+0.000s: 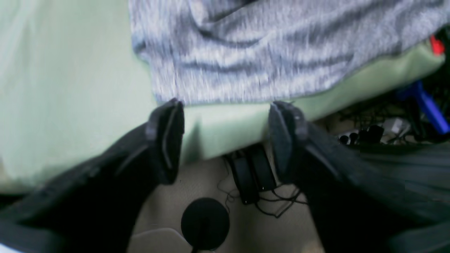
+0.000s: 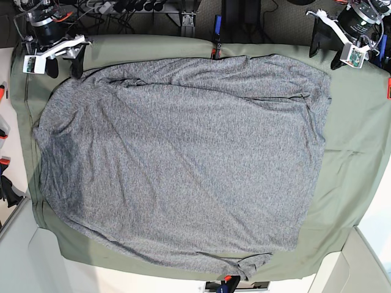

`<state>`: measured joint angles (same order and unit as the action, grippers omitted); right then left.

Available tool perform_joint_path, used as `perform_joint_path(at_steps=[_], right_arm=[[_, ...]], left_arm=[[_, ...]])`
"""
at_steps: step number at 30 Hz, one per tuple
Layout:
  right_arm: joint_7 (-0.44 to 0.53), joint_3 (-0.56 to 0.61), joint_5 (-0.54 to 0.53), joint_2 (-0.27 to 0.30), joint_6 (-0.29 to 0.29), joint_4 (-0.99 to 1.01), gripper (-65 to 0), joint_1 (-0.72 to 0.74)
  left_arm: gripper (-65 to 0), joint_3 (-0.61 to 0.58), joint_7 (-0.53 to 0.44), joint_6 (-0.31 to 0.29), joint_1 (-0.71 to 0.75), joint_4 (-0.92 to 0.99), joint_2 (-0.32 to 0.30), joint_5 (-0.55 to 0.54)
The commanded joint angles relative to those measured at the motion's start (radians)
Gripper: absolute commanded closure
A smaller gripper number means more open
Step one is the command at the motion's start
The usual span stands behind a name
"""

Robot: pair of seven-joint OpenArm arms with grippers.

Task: Fold the T-shirt properly
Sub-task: 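Lower both grippers to the grey shirt's corners nearest the robot and grasp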

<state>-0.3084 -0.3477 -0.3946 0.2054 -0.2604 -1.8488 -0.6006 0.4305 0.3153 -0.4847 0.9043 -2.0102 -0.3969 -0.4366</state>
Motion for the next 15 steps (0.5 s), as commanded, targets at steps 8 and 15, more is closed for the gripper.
perform_joint_path(at_steps=[8,15], right_arm=[[0.019,-0.006,0.013,-0.025,0.014,0.08,-37.4,0.06],[0.019,-0.006,0.013,-0.026,0.014,0.08,-37.4,0.06]], left_arm=[[-41.8,0.004,-0.025,0.001,-0.167,0.15,-0.018,-0.02],[-41.8,-0.077,-0.025,0.0,-0.282,0.304,-0.019,-0.03]])
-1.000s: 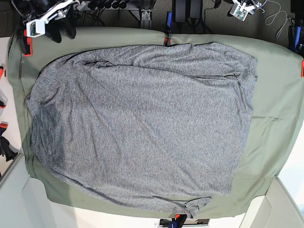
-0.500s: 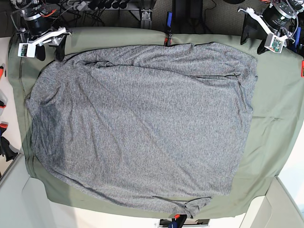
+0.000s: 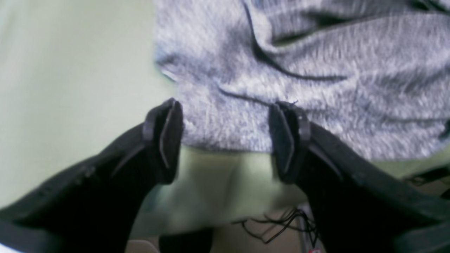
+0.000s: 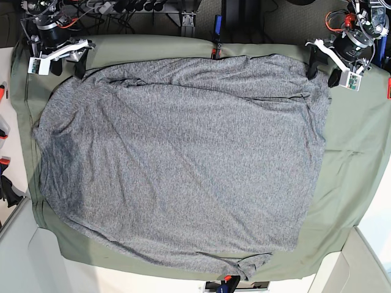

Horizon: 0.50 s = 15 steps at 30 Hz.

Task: Fold the T-shirt properly
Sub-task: 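Lower both grippers to the grey shirt's corners nearest the robot and grasp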

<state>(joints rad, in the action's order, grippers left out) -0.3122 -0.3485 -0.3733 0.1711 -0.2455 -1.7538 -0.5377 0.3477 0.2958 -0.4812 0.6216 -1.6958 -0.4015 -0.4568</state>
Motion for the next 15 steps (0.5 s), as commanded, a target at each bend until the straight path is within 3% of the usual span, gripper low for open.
perform_joint_path(at_steps=[1,9,12,15], right_arm=[[0.023,-0.006,-0.008,0.008,-0.001,-0.015,-37.4,-0.003],[0.023,-0.006,-0.008,0.008,0.002,-0.015,-37.4,0.002],[0.023,-0.006,0.002,0.001,0.015,-0.012,-37.4,0.026],[0.023,-0.006,0.008,-0.019,0.016,-0.003,-37.4,0.045]], left_arm=[[-41.8,-0.005,-0.005,-0.003,-0.013,0.009,-0.014,-0.006],[-41.6,-0.023,-0.006,-0.011,-0.056,0.074,-0.014,-0.002],[-40.7,-0.023,-0.007,-0.067,-0.056,0.074,-0.014,0.014],[-27.0,-0.023,-0.006,-0.116,-0.05,0.074,-0.014,0.013]])
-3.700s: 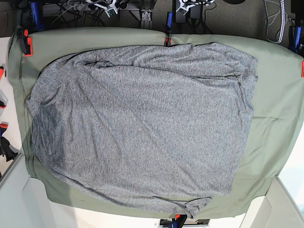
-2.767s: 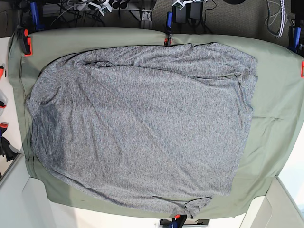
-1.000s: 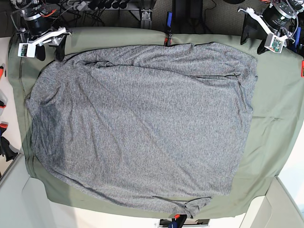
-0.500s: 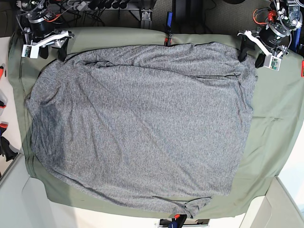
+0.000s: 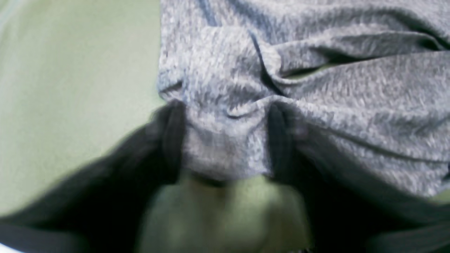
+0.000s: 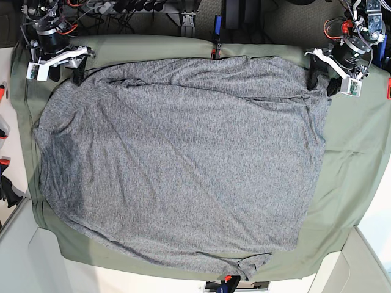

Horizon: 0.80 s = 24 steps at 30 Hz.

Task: Fold the T-shirt properly
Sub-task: 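Lower both grippers to the grey shirt's corners nearest the robot and grasp, then lift the shirt edge with both grippers and pull it toward the robot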

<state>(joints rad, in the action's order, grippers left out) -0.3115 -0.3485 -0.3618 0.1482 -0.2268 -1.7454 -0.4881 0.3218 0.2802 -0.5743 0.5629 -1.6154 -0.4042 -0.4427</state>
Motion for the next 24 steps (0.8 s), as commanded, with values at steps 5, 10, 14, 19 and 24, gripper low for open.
perform_joint_path(at_steps=[5,10,14,19,24], right_arm=[[0.022,-0.006,0.007,-0.023,0.0,0.027,-37.4,0.021],[0.023,-0.006,0.022,-0.031,0.024,0.042,-37.3,0.031],[0.023,-0.006,0.022,-0.035,0.023,0.042,-28.8,0.034],[0.023,-0.006,0.022,-0.035,0.022,0.04,0.0,0.033],[0.008,-0.011,0.023,-0.035,0.022,0.011,0.0,0.019]], left_arm=[[-8.6,0.003,0.013,-0.025,0.019,-0.007,-0.011,-0.002],[-6.7,0.006,0.013,-0.025,0.02,-0.008,-0.012,-0.002],[0.0,0.006,0.012,-0.025,0.022,-0.008,-0.011,-0.002],[0.0,0.048,0.013,-0.124,0.035,-0.028,-0.011,-0.005],[0.0,0.163,0.014,-0.124,0.117,-0.116,-0.011,-0.112]])
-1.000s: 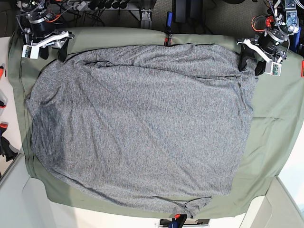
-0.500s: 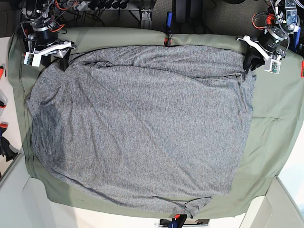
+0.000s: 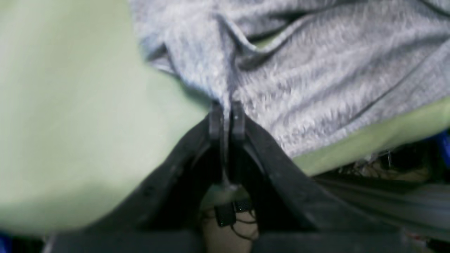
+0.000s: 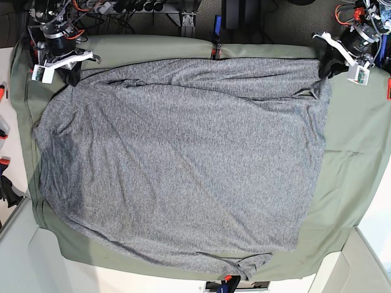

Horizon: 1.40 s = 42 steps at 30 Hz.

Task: Fold the T-shirt properly
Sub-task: 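Lift the shirt edge with both grippers and pull it toward the robot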

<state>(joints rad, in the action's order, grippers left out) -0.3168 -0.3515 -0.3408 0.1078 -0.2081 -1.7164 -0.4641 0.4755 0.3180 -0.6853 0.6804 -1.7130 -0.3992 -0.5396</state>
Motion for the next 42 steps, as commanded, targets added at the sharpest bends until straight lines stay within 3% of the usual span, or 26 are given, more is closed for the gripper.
perform_joint_path(at_steps=[1,6,11,25,30,34,35,38,42], right_arm=[[0.003,-0.011,0.002,0.005,0.003,-0.031,0.0,-0.008],[-0.071,-0.053,0.019,0.005,0.003,-0.119,0.0,-0.01],[-0.074,-0.106,0.018,0.006,0.003,-0.151,0.0,0.013],[-0.077,-0.111,0.019,0.005,0.002,-0.002,0.0,0.231],[-0.079,-0.111,0.019,0.005,-0.05,0.068,0.0,0.288],[-0.08,-0.111,0.019,0.005,-0.087,0.08,0.0,0.291],[-0.08,-0.111,0.02,0.005,-0.087,0.08,-3.7,0.291],[-0.08,-0.112,0.031,0.006,-0.087,0.076,-19.1,0.288],[-0.143,-0.146,0.071,0.006,-0.085,0.018,-20.7,0.277]], left_arm=[[0.0,0.033,-0.024,-0.013,0.019,-0.039,-0.016,-0.035],[0.0,0.129,-0.024,-0.013,0.069,-0.132,-0.016,-0.08],[0.0,0.148,-0.026,-0.013,0.02,-0.172,-0.02,-0.1],[0.0,-0.119,-0.026,-0.013,-0.322,0.093,-0.094,0.048],[-0.5,-0.171,-0.029,-0.013,-0.379,0.22,-0.094,0.066],[-27.7,-0.167,-0.029,-0.013,-0.377,0.235,-0.095,0.065],[-32.5,-0.166,-0.029,-0.013,-0.378,0.235,-0.098,0.065],[-34.0,-0.13,-0.027,-0.013,-0.369,0.231,-0.104,0.056],[-34.0,-0.038,0.038,-0.013,-0.325,0.182,-0.12,-0.066]])
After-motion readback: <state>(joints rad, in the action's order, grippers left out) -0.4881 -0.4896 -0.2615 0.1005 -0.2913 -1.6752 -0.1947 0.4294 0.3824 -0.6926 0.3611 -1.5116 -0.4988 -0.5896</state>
